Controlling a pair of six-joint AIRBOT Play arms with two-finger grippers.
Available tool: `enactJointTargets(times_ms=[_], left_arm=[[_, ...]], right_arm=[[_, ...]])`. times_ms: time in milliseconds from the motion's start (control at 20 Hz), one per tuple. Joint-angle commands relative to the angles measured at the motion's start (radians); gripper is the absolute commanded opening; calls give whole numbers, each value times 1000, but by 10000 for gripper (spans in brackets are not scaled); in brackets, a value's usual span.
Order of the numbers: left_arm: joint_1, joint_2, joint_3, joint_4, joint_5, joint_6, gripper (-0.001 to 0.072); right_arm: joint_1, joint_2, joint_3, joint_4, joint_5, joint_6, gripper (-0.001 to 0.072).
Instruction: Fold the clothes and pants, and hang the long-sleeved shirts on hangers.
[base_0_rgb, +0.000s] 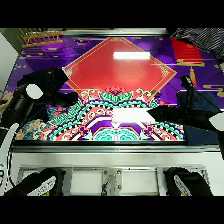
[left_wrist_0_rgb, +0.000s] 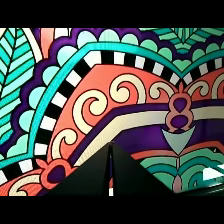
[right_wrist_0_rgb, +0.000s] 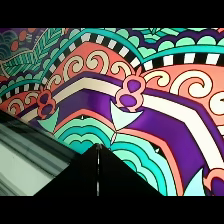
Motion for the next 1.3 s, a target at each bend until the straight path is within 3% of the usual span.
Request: enactJointTargets(times_ms=[0, 400, 500, 550, 600, 850, 1250], left_arm=[[-1, 0, 0, 0, 0, 0, 6], [-1, 0, 0, 0, 0, 0, 6], [-1, 0, 0, 0, 62, 0, 6], [32, 0, 24, 75, 168, 9, 710], [186, -49, 145, 277, 205, 7, 682], [456, -283, 343, 321, 186, 0, 682], [542, -647, 529, 322, 200, -1, 682]], right_arm=[[1, -1, 0, 0, 0, 0, 25], [1, -1, 0, 0, 0, 0, 25], [1, -1, 0, 0, 0, 0, 25], [1, -1, 0, 0, 0, 0, 25], [1, -1, 0, 0, 0, 0, 25], [1, -1, 0, 0, 0, 0, 25], [1, -1, 0, 0, 0, 0, 25]])
